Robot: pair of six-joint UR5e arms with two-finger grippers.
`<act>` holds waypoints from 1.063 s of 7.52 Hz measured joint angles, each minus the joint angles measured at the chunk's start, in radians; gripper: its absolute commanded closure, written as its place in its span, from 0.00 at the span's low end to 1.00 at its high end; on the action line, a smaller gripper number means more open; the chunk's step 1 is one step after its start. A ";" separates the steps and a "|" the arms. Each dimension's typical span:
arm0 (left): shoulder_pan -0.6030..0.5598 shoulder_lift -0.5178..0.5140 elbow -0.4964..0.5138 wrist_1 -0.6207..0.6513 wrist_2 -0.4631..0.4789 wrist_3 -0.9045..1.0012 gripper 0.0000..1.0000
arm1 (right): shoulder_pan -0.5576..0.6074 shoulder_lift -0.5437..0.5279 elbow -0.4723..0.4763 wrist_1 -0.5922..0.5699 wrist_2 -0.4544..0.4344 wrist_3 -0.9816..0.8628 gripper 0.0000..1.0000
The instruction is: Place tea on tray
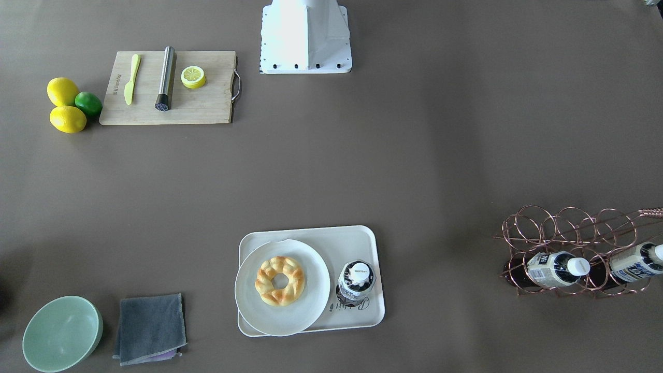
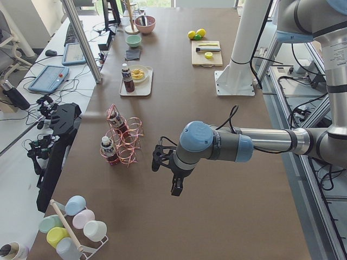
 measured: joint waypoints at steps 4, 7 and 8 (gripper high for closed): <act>0.000 0.002 0.002 -0.011 0.002 0.000 0.02 | -0.037 -0.010 -0.006 0.003 0.003 0.018 0.00; 0.001 0.001 0.004 -0.039 0.003 -0.002 0.02 | -0.047 -0.021 -0.007 0.005 0.004 0.018 0.00; 0.001 0.002 0.005 -0.042 0.003 -0.002 0.02 | -0.049 -0.022 -0.006 0.005 0.004 0.018 0.00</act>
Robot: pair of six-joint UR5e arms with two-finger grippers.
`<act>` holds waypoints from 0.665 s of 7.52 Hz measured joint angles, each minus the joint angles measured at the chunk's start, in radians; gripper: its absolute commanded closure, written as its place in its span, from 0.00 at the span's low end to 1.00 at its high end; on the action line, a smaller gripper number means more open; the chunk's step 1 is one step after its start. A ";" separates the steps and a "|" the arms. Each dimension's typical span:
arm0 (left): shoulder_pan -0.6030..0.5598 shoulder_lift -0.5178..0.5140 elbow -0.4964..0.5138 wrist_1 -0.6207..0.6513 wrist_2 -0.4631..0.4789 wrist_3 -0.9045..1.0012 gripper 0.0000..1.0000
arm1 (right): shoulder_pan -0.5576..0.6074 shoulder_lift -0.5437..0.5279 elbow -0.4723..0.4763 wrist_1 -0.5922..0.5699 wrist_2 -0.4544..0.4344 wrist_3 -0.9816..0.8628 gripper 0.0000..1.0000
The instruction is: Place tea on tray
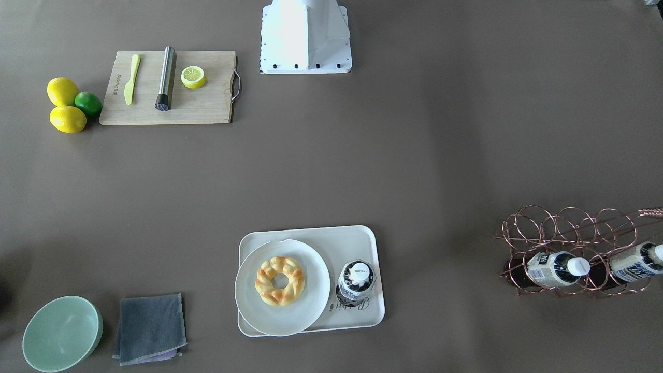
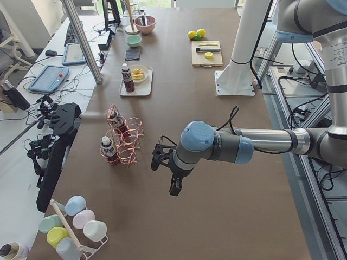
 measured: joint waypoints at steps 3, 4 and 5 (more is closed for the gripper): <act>-0.001 0.008 0.000 -0.010 0.000 0.000 0.02 | -0.004 -0.002 0.001 -0.001 0.000 0.000 0.00; -0.001 0.014 0.001 -0.021 0.000 -0.001 0.02 | -0.005 -0.002 0.002 -0.001 0.000 0.000 0.00; -0.001 0.020 0.003 -0.033 0.000 0.000 0.02 | -0.005 -0.002 0.003 -0.001 0.000 0.000 0.00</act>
